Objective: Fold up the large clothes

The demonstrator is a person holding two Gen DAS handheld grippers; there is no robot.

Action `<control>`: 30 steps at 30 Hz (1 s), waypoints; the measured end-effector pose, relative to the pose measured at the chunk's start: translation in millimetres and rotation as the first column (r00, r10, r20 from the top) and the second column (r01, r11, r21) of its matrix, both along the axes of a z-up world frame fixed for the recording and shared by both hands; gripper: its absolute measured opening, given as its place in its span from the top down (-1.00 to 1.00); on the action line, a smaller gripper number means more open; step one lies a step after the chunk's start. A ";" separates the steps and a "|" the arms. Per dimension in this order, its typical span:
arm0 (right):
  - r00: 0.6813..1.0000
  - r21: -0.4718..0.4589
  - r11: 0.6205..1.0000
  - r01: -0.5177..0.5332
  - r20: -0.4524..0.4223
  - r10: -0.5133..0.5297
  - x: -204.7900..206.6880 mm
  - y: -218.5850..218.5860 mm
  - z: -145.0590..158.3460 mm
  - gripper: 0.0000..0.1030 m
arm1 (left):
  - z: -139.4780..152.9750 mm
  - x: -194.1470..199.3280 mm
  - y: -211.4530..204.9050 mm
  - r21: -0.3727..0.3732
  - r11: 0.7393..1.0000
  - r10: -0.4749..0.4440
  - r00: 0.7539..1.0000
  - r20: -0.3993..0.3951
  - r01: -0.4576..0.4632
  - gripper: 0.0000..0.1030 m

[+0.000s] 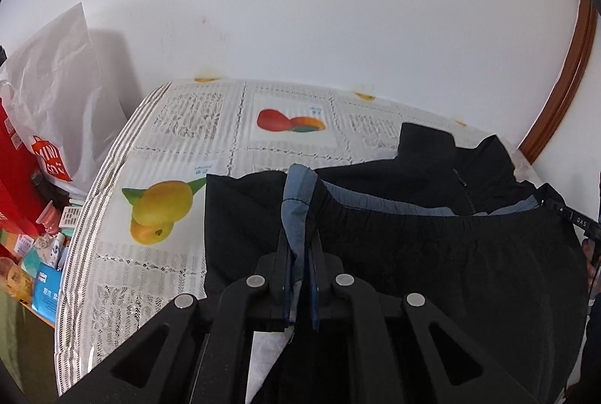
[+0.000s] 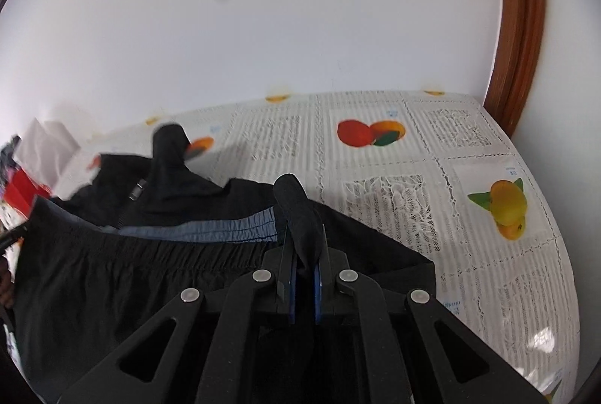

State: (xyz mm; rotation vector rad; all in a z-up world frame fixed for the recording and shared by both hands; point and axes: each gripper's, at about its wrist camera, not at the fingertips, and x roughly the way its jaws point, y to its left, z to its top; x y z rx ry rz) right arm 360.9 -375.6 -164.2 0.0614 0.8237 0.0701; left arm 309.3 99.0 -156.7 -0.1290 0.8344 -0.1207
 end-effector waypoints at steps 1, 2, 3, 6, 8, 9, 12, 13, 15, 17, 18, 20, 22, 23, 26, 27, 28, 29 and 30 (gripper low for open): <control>1.000 -0.007 1.000 0.000 -0.008 0.000 1.2 0.8 -2.0 0.88 | -2.2 1.7 0.5 0.000 1.000 0.001 1.000 -0.008 -0.001 0.85; 1.000 -0.018 1.000 0.000 -0.015 0.000 3.4 1.8 -4.8 0.88 | -4.3 3.1 0.7 0.003 1.000 0.000 1.000 -0.013 0.000 0.85; 1.000 -0.026 1.000 -0.001 -0.023 0.001 5.0 2.5 -7.7 0.87 | -6.3 4.2 0.8 0.006 1.000 0.001 1.000 -0.018 -0.001 0.85; 0.998 -0.055 0.998 -0.003 -0.056 0.000 8.0 3.9 -17.9 0.85 | -9.5 3.0 -1.2 0.015 1.000 -0.004 0.999 -0.035 0.005 0.84; 0.997 -0.055 0.998 0.000 -0.076 -0.004 10.3 2.1 -21.5 0.83 | -12.3 4.7 -0.9 0.010 1.000 -0.007 0.999 -0.046 0.008 0.83; 0.997 -0.047 0.999 0.006 -0.077 -0.009 10.5 -0.1 -21.5 0.83 | -13.6 6.5 -1.1 0.010 1.000 -0.008 0.999 -0.052 0.009 0.83; 0.996 -0.032 0.999 0.017 -0.091 -0.020 9.7 -6.5 -22.5 0.62 | -16.0 8.2 -1.8 0.016 1.000 -0.009 0.998 -0.068 0.010 0.77; 0.995 -0.028 0.999 0.022 -0.097 -0.025 9.3 -7.8 -21.8 0.52 | -16.4 8.6 -2.6 0.021 1.000 -0.013 0.997 -0.076 0.014 0.72; 0.996 -0.024 0.999 0.025 -0.088 -0.027 1.9 -10.9 -14.6 0.43 | -13.2 5.3 -3.4 0.025 0.999 -0.020 0.996 -0.082 0.023 0.69; 0.997 -0.038 0.999 0.031 -0.074 -0.034 -7.4 -12.5 -5.8 0.25 | -8.8 -0.3 -3.0 0.029 0.999 -0.032 0.996 -0.079 0.035 0.61; 0.997 -0.041 0.998 0.043 -0.063 -0.046 -18.0 -15.2 0.0 0.15 | -5.6 -5.7 -2.2 0.032 0.999 -0.034 0.997 -0.073 0.036 0.56; 0.998 -0.016 0.998 0.052 -0.044 -0.053 -35.6 -18.2 7.6 0.13 | -0.9 -18.1 -1.2 0.028 0.998 -0.050 0.996 -0.073 0.053 0.51; 0.999 -0.018 0.999 0.040 -0.033 -0.040 -57.9 -18.1 11.4 0.07 | 2.3 -34.3 -0.8 0.043 0.997 -0.061 0.995 -0.074 0.064 0.39; 0.999 -0.031 0.999 0.037 -0.033 -0.038 -67.5 -17.4 10.7 0.03 | 2.4 -40.9 -0.1 0.049 0.996 -0.066 0.995 -0.079 0.070 0.34; 0.998 -0.064 0.998 0.023 -0.054 -0.026 -90.1 -18.8 -1.3 -0.09 | -2.5 -63.3 5.4 0.088 0.994 -0.063 0.993 -0.096 0.071 0.20; 0.996 -0.074 0.997 0.034 -0.074 -0.040 -94.2 -22.0 -9.4 -0.10 | -4.4 -68.4 8.4 0.100 0.993 -0.053 0.994 -0.093 0.062 0.19; 0.995 -0.077 0.996 0.042 -0.085 -0.049 -95.9 -24.9 -14.6 -0.09 | -7.6 -73.8 11.7 0.110 0.992 -0.046 0.995 -0.093 0.056 0.14; 0.994 -0.076 0.996 0.052 -0.095 -0.059 -96.7 -28.1 -20.2 -0.09 | -11.0 -77.2 14.2 0.124 0.991 -0.038 0.995 -0.095 0.050 0.13; 0.994 -0.077 0.995 0.060 -0.092 -0.067 -97.0 -30.4 -23.3 -0.09 | -14.8 -80.0 17.0 0.137 0.990 -0.028 0.995 -0.094 0.041 0.13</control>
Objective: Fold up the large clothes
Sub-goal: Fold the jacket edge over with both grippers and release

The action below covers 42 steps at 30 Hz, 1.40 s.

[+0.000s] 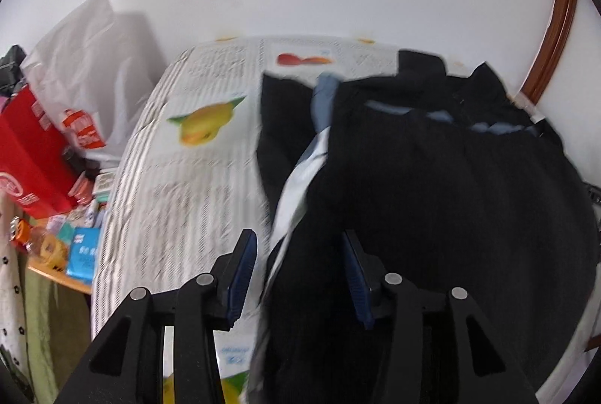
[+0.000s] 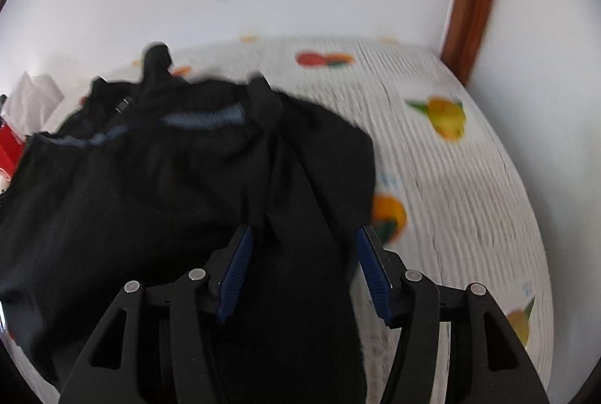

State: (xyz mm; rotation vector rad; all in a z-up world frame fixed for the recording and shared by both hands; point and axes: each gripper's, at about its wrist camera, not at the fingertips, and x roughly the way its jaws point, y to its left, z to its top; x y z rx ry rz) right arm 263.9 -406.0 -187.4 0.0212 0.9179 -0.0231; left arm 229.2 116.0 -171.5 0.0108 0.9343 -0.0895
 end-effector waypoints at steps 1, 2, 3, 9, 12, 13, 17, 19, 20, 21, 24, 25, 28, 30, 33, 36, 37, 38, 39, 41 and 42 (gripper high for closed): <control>1.000 -0.017 1.000 0.008 0.006 -0.008 -0.4 -0.8 -1.7 -0.09 | -4.1 -1.1 2.8 0.004 1.000 0.011 1.000 -0.008 -0.011 0.11; 1.000 -0.046 0.999 0.022 0.006 -0.022 1.1 -1.9 -4.7 -0.09 | -6.9 -0.7 4.8 0.003 1.000 0.022 1.000 -0.019 -0.022 0.11; 0.999 -0.055 0.998 0.041 -0.006 -0.041 4.5 -2.9 -7.6 -0.09 | -8.3 -1.5 7.0 -0.009 0.999 0.033 0.999 -0.024 -0.034 0.11; 0.994 -0.048 0.995 0.082 0.071 -0.079 -17.3 1.7 31.2 -0.01 | 19.4 -22.0 0.2 -0.055 0.998 0.017 0.999 0.034 -0.015 0.16; 0.994 -0.043 0.998 0.047 0.096 -0.043 -39.1 14.2 39.8 -0.01 | 31.9 -41.6 -21.8 -0.106 0.992 -0.064 0.996 0.064 0.070 0.16; 0.995 -0.044 0.998 0.033 0.101 -0.029 -47.7 18.4 39.3 -0.01 | 35.2 -48.9 -31.1 -0.115 0.988 -0.095 0.993 0.077 0.103 0.16; 0.995 -0.046 0.999 -0.008 0.102 0.012 -72.5 30.9 24.6 -0.01 | 34.3 -71.4 -73.9 -0.164 0.962 -0.209 0.975 0.081 0.220 0.08; 0.996 -0.054 0.999 -0.006 0.090 0.011 -78.8 34.3 13.1 -0.01 | 25.5 -76.9 -95.1 -0.159 0.954 -0.249 0.967 0.060 0.256 0.04; 0.996 -0.064 0.998 -0.001 0.086 0.007 -81.3 33.6 8.7 -0.02 | 19.7 -78.5 -105.9 -0.139 0.952 -0.268 0.962 0.047 0.272 0.02; 0.997 -0.084 0.996 0.004 0.081 0.003 -83.2 33.8 4.0 -0.02 | 15.2 -79.6 -113.0 -0.118 0.953 -0.277 0.960 0.043 0.280 -0.04; 0.997 -0.096 0.995 0.010 0.072 -0.003 -85.6 32.8 -0.1 -0.03 | -0.2 -77.7 -124.3 -0.011 0.964 -0.265 0.964 0.032 0.266 -0.06; 0.998 -0.092 0.996 0.011 0.064 -0.005 -83.9 30.2 -2.4 -0.04 | -3.8 -73.4 -122.1 0.017 0.970 -0.242 0.970 0.032 0.242 -0.06; 0.998 -0.116 0.993 0.008 0.056 -0.001 -82.6 29.1 -8.8 -0.06 | -5.2 -62.8 -107.0 0.042 0.982 -0.184 0.982 0.051 0.182 -0.05; 0.998 -0.132 0.991 -0.001 0.059 0.009 -82.7 29.0 -12.3 -0.08 | -2.0 -55.7 -93.7 0.054 0.987 -0.152 0.986 0.061 0.149 -0.05; 0.998 -0.109 0.994 0.005 0.057 0.001 -81.0 21.3 -14.5 -0.22 | -1.7 -47.9 -73.7 0.084 0.992 -0.097 0.993 0.061 0.092 -0.05; 0.999 -0.061 0.998 0.007 0.050 -0.004 -77.7 12.4 -15.5 -0.26 | -2.4 -44.0 -45.6 0.034 0.998 -0.048 0.998 0.047 0.047 -0.05; 0.999 -0.052 0.999 0.008 0.051 -0.006 -77.2 11.2 -15.4 -0.26 | -2.0 -44.1 -38.2 0.021 0.999 -0.037 0.998 0.048 0.036 -0.05; 0.999 -0.044 0.999 0.009 0.053 -0.007 -76.6 10.3 -15.4 -0.26 | -1.0 -45.2 -31.9 0.020 1.000 -0.025 0.998 0.053 0.024 -0.05; 0.999 -0.043 0.999 0.010 0.052 -0.007 -75.9 9.8 -15.2 -0.26 | -0.5 -46.1 -27.3 0.026 1.000 -0.015 0.998 0.057 0.014 -0.05; 0.998 -0.037 0.999 0.016 0.053 -0.014 -73.7 9.2 -13.8 -0.26 | -0.7 -46.9 -19.8 0.016 1.000 -0.003 0.998 0.056 0.002 -0.05; 0.998 -0.034 0.999 0.020 0.053 -0.018 -72.1 8.8 -13.1 -0.26 | -1.0 -47.8 -16.1 0.012 1.000 0.005 0.999 0.053 -0.006 -0.05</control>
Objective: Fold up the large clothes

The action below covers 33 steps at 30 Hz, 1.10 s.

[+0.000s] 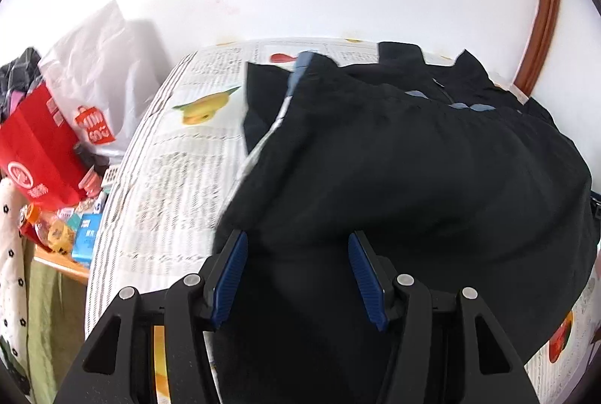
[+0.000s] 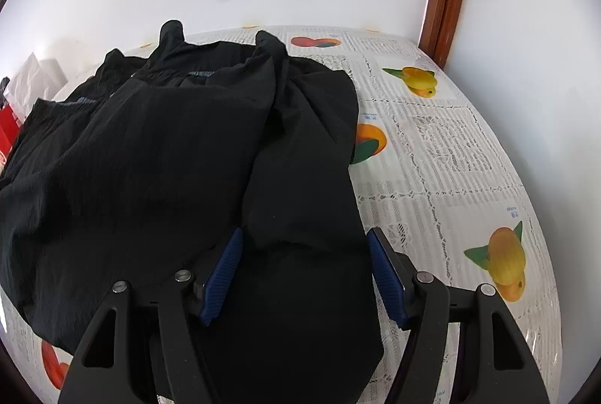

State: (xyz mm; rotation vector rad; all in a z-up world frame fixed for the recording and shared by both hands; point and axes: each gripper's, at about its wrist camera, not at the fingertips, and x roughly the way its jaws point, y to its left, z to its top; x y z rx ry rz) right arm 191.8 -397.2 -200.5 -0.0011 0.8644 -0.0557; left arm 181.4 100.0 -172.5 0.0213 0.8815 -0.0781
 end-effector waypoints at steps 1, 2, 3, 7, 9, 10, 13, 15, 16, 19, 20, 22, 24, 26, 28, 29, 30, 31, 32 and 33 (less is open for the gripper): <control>1.000 0.005 1.000 0.005 0.000 -0.005 2.3 -0.8 0.8 -0.27 | -0.1 -1.4 3.3 -0.003 1.000 0.004 1.000 0.000 -0.004 -0.05; 1.000 0.013 1.000 0.009 -0.002 -0.009 5.0 -1.5 1.8 -0.27 | 0.2 -3.5 6.9 -0.007 1.000 0.006 1.000 0.000 -0.006 -0.05; 1.000 0.017 1.000 0.013 -0.002 -0.013 6.8 -1.8 2.4 -0.27 | 0.3 -5.5 11.5 -0.005 1.000 0.018 1.000 0.000 -0.018 -0.05; 1.000 0.040 0.999 0.010 -0.016 -0.010 19.9 -0.6 -0.3 -0.27 | -2.0 -9.5 32.7 -0.046 0.998 0.040 0.999 -0.024 -0.041 -0.05; 0.999 0.065 0.998 0.009 -0.034 -0.007 25.8 -1.0 -3.9 -0.26 | -7.2 -13.7 47.8 -0.105 0.993 0.040 0.998 -0.050 -0.045 -0.02; 0.999 0.086 0.996 0.002 -0.045 0.002 28.9 -1.5 -5.6 -0.17 | -9.4 -14.8 50.9 -0.132 0.990 0.037 0.998 -0.056 -0.044 0.00; 0.997 0.113 0.992 -0.051 -0.050 0.057 30.5 -1.4 -6.0 0.23 | -15.4 -17.9 56.6 -0.232 0.972 0.012 0.997 -0.072 -0.029 0.48; 0.995 0.110 0.990 -0.087 -0.046 0.093 29.6 -2.0 -3.6 0.41 | -17.7 -17.1 52.0 -0.273 0.962 -0.004 0.997 -0.076 -0.017 0.71; 0.993 0.123 0.987 -0.099 -0.045 0.105 29.3 -5.2 -2.1 0.49 | -17.6 -18.1 49.5 -0.275 0.962 -0.010 0.997 -0.072 -0.010 0.80; 0.993 0.123 0.987 -0.104 -0.049 0.111 29.5 -14.9 0.2 0.56 | -16.1 -14.1 35.9 -0.273 0.962 -0.030 0.997 -0.069 0.010 0.81; 0.993 0.104 0.990 -0.100 -0.049 0.105 29.2 -19.2 0.9 0.56 | -16.1 -11.9 30.6 -0.278 0.960 -0.041 0.997 -0.069 0.021 0.81; 0.995 0.087 0.993 -0.085 -0.050 0.090 28.1 -31.3 2.5 0.56 | -15.0 -6.5 16.5 -0.283 0.958 -0.066 0.995 -0.068 0.045 0.81; 0.996 0.084 0.994 -0.063 -0.050 0.068 26.9 -51.7 3.7 0.56 | -14.4 -1.0 1.0 -0.296 0.953 -0.092 0.993 -0.069 0.067 0.81; 0.998 0.080 0.996 -0.035 -0.050 0.039 26.4 -69.8 4.7 0.56 | -14.9 4.6 -16.9 -0.311 0.945 -0.129 0.989 -0.071 0.101 0.81; 0.998 0.075 0.997 0.013 -0.054 -0.009 26.6 -89.2 6.1 0.49 | -15.3 9.4 -36.8 -0.304 0.944 -0.157 0.985 -0.073 0.128 0.80; 0.998 0.072 0.997 0.036 -0.056 -0.032 26.0 -95.7 8.2 0.45 | -14.9 10.5 -44.2 -0.290 0.948 -0.161 0.984 -0.072 0.134 0.80; 0.996 0.063 0.996 0.070 -0.058 -0.066 24.0 -101.6 13.0 0.37 | -13.7 10.8 -52.4 -0.265 0.954 -0.161 0.985 -0.068 0.138 0.76; 0.995 0.056 0.994 0.094 -0.051 -0.091 20.5 -104.0 18.7 0.34 | -12.1 10.4 -55.8 -0.250 0.959 -0.156 0.986 -0.065 0.135 0.75; 0.993 0.048 0.993 0.112 -0.041 -0.110 16.5 -103.6 24.5 0.34 | -10.4 8.6 -57.5 -0.239 0.962 -0.151 0.987 -0.062 0.132 0.74; 0.991 0.033 0.991 0.132 -0.027 -0.131 11.3 -102.1 32.3 0.32 | -8.3 5.9 -57.7 -0.230 0.964 -0.148 0.987 -0.059 0.131 0.74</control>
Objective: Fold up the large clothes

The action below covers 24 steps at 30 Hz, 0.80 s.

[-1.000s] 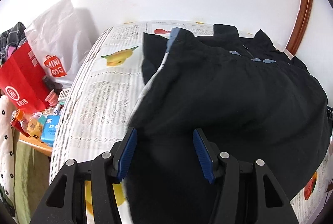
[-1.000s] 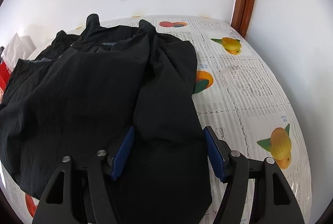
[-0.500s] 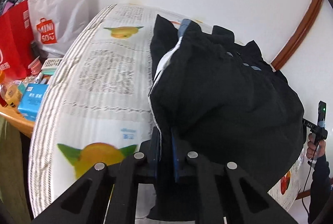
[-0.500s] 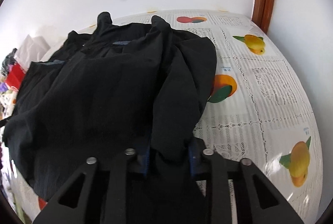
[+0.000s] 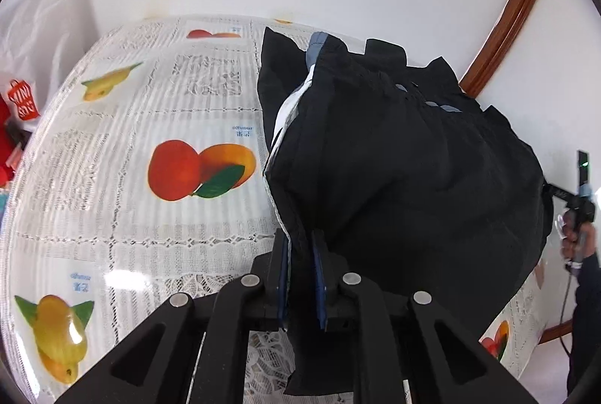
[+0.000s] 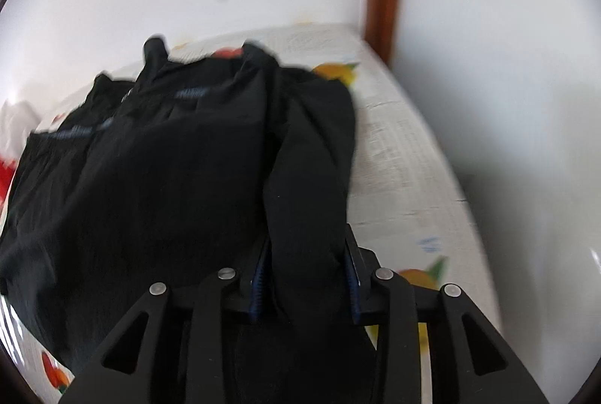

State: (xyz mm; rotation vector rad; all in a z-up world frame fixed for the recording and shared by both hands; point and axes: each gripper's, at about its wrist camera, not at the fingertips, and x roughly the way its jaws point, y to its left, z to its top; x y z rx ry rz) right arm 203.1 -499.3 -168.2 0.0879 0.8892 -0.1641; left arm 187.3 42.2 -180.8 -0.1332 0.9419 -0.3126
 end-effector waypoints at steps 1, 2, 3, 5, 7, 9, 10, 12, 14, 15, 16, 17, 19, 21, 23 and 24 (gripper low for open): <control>1.000 -0.020 1.000 0.018 0.019 -0.018 -6.4 4.4 9.3 0.32 | 2.4 -5.2 1.4 0.007 1.000 0.006 1.000 0.005 -0.006 0.68; 0.999 -0.050 0.998 0.038 0.036 -0.036 -12.1 12.1 18.3 0.32 | 4.1 -8.6 4.5 0.012 1.000 0.012 1.000 0.007 -0.012 0.65; 0.998 -0.076 0.996 0.048 0.052 -0.044 -16.8 23.0 27.0 0.32 | 5.6 -13.6 9.1 0.013 1.000 0.020 1.000 0.006 -0.020 0.60; 0.997 -0.098 0.995 0.027 0.078 -0.019 -22.1 49.1 41.7 0.29 | 8.3 -26.2 22.1 0.000 0.999 0.036 0.999 0.003 -0.036 0.48; 0.994 -0.098 0.995 -0.008 0.110 0.018 -26.5 68.1 52.6 0.25 | 10.3 -37.8 32.8 0.006 0.999 0.054 0.999 0.001 -0.054 0.32; 0.990 -0.113 0.993 -0.040 0.132 0.055 -27.6 102.4 63.0 0.17 | 13.9 -49.0 41.9 0.026 0.996 0.082 0.997 0.011 -0.082 0.33; 0.987 -0.103 0.993 -0.059 0.144 0.073 -28.2 114.7 65.3 0.14 | 13.7 -55.1 48.7 0.042 0.994 0.098 0.995 0.011 -0.098 0.33; 0.980 -0.087 0.989 -0.124 0.143 0.135 -29.2 149.2 65.6 0.11 | 10.3 -65.2 59.6 0.045 0.991 0.123 0.992 -0.003 -0.123 0.33; 0.971 -0.079 0.981 -0.180 0.146 0.190 -31.3 189.8 60.7 0.05 | 6.0 -75.8 71.8 0.040 0.989 0.144 0.989 -0.017 -0.143 0.33; 0.965 -0.078 0.974 -0.213 0.141 0.223 -31.3 210.0 56.5 0.03 | 3.5 -81.3 78.0 0.042 0.987 0.154 0.988 -0.020 -0.153 0.33; 0.957 -0.074 0.966 -0.247 0.135 0.255 -32.6 230.9 50.3 0.00 | 1.6 -85.8 83.8 0.048 0.985 0.166 0.986 -0.026 -0.165 0.33; 0.950 -0.069 0.958 -0.278 0.127 0.285 -33.0 249.7 43.6 -0.03 | -0.6 -90.1 88.0 0.049 0.983 0.176 0.984 -0.032 -0.174 0.33; 0.928 -0.065 0.935 -0.350 0.111 0.355 -36.2 288.1 27.0 -0.05 | -4.8 -97.4 96.2 0.050 0.980 0.193 0.980 -0.048 -0.191 0.32; 0.914 -0.075 0.918 -0.390 0.087 0.395 -39.0 320.8 9.6 -0.07 | -8.8 -102.8 102.6 0.063 0.977 0.207 0.977 -0.060 -0.203 0.32; 0.900 -0.086 0.898 -0.431 0.038 0.435 -47.2 353.1 -8.6 -0.06 | -11.2 -109.6 109.1 0.060 0.976 0.215 0.975 -0.064 -0.211 0.30; 0.896 -0.105 0.892 -0.439 0.019 0.443 -55.3 364.7 -15.4 -0.06 | -10.9 -113.2 112.1 0.054 0.975 0.217 0.974 -0.061 -0.214 0.28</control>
